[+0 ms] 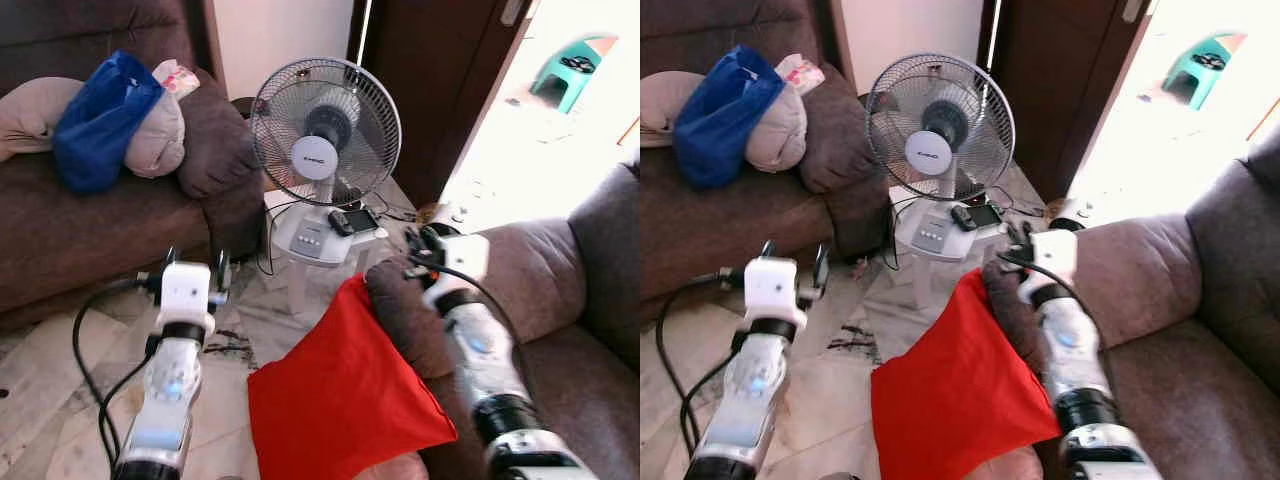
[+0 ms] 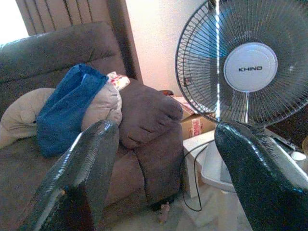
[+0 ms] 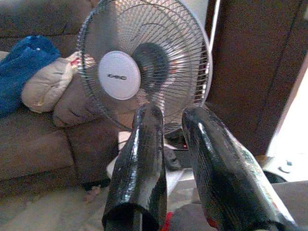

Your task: Move the pillow to the sofa from floor

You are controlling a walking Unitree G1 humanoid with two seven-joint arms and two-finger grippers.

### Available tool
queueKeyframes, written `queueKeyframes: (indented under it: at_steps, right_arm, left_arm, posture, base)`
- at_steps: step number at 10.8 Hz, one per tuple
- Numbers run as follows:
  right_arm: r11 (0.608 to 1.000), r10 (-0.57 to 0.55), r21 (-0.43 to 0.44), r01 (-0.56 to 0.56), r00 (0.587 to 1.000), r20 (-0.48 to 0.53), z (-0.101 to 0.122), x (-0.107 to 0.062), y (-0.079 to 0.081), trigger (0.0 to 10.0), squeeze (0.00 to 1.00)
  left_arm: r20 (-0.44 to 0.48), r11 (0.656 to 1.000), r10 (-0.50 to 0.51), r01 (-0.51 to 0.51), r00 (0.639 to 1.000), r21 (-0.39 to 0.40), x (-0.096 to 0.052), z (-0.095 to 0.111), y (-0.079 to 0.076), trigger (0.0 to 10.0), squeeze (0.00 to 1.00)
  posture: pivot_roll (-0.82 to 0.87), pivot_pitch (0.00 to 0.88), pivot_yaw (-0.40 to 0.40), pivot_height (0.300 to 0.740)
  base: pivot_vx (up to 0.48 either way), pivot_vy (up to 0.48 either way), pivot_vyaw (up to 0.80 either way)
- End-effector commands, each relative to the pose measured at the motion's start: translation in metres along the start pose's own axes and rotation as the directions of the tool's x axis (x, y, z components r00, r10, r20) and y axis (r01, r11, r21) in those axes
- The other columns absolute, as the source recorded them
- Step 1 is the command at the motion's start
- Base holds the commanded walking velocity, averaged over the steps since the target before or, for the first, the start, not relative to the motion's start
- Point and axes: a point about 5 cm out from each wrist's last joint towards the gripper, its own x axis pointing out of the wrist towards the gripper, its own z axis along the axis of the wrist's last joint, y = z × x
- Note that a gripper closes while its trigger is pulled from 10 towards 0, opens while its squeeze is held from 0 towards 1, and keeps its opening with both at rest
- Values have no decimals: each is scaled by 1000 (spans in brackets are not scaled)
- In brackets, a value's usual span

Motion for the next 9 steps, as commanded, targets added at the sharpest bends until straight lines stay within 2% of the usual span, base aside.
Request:
queueKeyframes:
  at_steps: [1,3,9]
  right_arm:
    - [1000,-16,5,16,1000,9,3,0,-3,10000,0]
    - [1000,-19,11,19,1000,5,4,-2,-3,10000,0]
    - [1000,1,22,0,1000,-10,3,-1,2,10000,0]
  left_arm:
    - [-1,1000,5,-5,1000,-8,1,2,-1,10000,0]
    - [-9,1000,4,-4,1000,-9,-2,2,0,10000,0]
    - [-18,1000,-1,1,1000,-7,-4,3,0,10000,0]
  posture:
    - [98,6,-96,740]
    - [94,29,-95,732]
    - [100,37,-99,615]
  base:
    - [0,0,0]
    - [0,0,0]
    - [0,0,0]
